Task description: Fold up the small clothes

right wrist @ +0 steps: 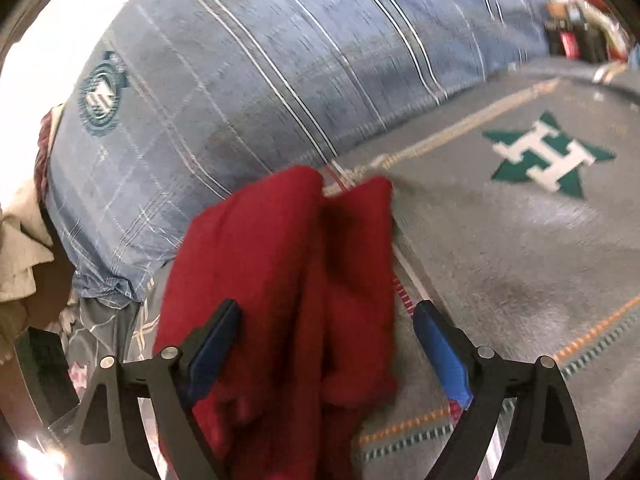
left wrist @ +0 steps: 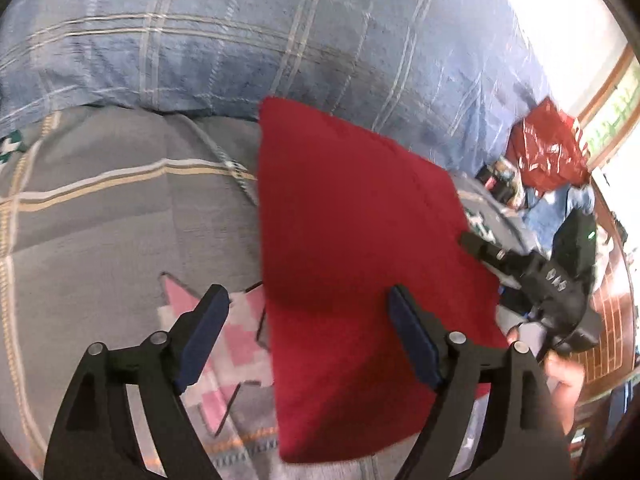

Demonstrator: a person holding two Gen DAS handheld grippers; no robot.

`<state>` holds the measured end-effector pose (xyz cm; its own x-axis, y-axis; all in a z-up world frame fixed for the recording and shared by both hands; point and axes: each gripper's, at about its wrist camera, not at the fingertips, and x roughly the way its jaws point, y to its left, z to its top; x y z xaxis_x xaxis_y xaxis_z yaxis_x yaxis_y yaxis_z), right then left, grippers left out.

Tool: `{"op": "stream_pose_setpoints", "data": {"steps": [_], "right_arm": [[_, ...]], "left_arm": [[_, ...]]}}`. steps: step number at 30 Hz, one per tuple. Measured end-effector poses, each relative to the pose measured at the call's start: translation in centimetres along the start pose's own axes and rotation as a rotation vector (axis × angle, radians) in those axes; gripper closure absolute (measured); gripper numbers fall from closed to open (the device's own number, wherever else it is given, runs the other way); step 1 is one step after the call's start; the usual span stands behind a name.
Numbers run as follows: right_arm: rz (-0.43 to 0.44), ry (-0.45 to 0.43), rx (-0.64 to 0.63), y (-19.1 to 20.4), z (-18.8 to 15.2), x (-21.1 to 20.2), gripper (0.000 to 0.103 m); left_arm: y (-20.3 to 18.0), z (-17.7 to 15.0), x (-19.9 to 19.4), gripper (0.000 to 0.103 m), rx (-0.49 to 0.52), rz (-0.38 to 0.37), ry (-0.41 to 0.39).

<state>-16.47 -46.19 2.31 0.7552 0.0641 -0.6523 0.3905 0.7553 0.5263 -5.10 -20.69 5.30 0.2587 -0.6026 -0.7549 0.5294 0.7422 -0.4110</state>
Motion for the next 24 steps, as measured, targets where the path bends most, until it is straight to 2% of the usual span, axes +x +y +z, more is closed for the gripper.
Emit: {"op": "stream_pose_setpoints", "data": {"steps": [2, 5, 7, 9, 12, 14, 17, 20, 22, 24], "right_arm": [[0.037, 0.009, -0.020, 0.6, 0.1, 0.4, 0.012], [-0.009, 0.015, -0.089, 1.4, -0.1, 1.2, 0.013], [-0.033, 0.005, -0.133, 2.1, -0.3, 1.6, 0.022], [-0.033, -0.009, -0.173, 2.9, -0.4, 1.3, 0.050], [-0.044, -0.031, -0.223, 4.1, -0.8, 0.1, 0.065], [0.004, -0.045, -0.227, 5.2, -1.1, -1.4, 0.068], [0.070, -0.036, -0.259, 7.4, -2.2, -3.7, 0.069], [0.117, -0.012, -0.297, 9.7, -3.7, -5.2, 0.069], [0.144, 0.023, -0.306, 10.5, -4.9, -5.1, 0.068], [0.127, 0.058, -0.335, 11.4, -6.3, -4.0, 0.063]], "left_arm": [[-0.1, 0.1, 1.0, 0.019, -0.002, -0.029, 0.015], [0.1, 0.3, 2.1, 0.018, -0.016, -0.079, 0.032], [-0.1, 0.4, 2.6, 0.019, -0.016, -0.094, 0.037], [-0.6, 0.5, 2.6, 0.022, -0.003, -0.075, 0.026], [-1.0, 0.6, 1.0, 0.037, 0.000, -0.059, 0.008], [-1.0, 0.7, -0.5, 0.044, 0.003, -0.069, -0.003], [-1.0, 0.1, -4.1, 0.044, 0.017, -0.055, -0.026], [-0.3, -1.8, -7.9, 0.044, 0.033, -0.004, -0.039], [0.8, -3.4, -9.0, 0.044, 0.018, 0.037, -0.042], [2.0, -5.4, -9.2, 0.044, 0.009, 0.094, -0.036]]}}
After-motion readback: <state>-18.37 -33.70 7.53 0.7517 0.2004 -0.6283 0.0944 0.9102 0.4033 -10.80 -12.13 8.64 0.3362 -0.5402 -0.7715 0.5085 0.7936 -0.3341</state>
